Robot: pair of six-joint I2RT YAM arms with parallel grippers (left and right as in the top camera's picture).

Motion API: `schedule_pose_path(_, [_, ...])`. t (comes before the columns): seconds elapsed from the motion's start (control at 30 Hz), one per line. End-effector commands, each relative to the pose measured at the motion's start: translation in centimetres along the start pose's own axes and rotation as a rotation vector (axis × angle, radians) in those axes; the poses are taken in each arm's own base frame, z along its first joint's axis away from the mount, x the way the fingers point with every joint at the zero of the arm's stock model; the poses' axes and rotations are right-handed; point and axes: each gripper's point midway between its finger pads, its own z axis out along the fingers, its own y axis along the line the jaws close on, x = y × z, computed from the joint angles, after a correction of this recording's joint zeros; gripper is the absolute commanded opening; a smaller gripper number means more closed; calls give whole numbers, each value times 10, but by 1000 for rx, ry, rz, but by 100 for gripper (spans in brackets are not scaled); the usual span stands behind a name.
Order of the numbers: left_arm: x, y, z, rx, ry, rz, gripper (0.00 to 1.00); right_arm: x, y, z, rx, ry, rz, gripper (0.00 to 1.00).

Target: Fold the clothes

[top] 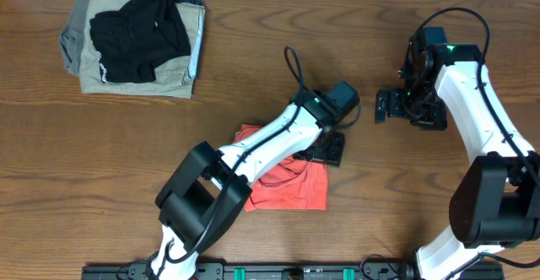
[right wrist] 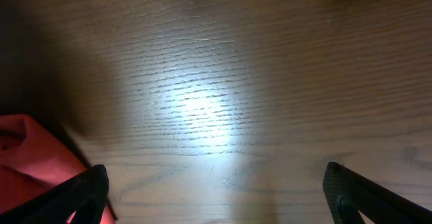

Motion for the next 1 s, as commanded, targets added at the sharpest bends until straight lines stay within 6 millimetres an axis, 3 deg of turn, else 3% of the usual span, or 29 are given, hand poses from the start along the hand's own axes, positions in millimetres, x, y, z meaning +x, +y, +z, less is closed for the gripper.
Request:
schedule_pose_path(0.0, [14, -38, -6, 85, 10, 241, 58, -3, 3, -9, 4, -31, -1, 99])
schedule_pose_path(0.13, [31, -64, -9, 99, 6, 347, 58, -3, 3, -9, 4, -31, -1, 99])
schedule_pose_path(0.23, [38, -79, -26, 121, -22, 386, 58, -3, 3, -9, 4, -31, -3, 99])
schedule_pose_path(0.33, [41, -79, -49, 124, -51, 382, 58, -3, 3, -9, 4, -31, -3, 99])
schedule_pose_path(0.5, [32, -11, -92, -80, -111, 149, 61, -3, 3, -9, 4, -31, -2, 99])
schedule_pose_path(0.53, [32, 6, -100, -117, -112, 107, 64, -3, 3, -9, 4, -31, -2, 99])
schedule_pose_path(0.6, [31, 36, -112, -172, -100, 38, 81, -3, 3, -9, 4, -31, -2, 99])
schedule_pose_path(0.67, [32, 64, -118, -211, -69, -32, 84, -3, 3, -9, 4, -31, -2, 99])
schedule_pose_path(0.8, [35, 103, -111, -237, -7, -120, 83, -3, 4, -9, 4, -31, -3, 99])
schedule_pose_path(0.97, [43, 106, -82, -190, 58, -86, 83, -3, 3, -9, 4, -31, -2, 99])
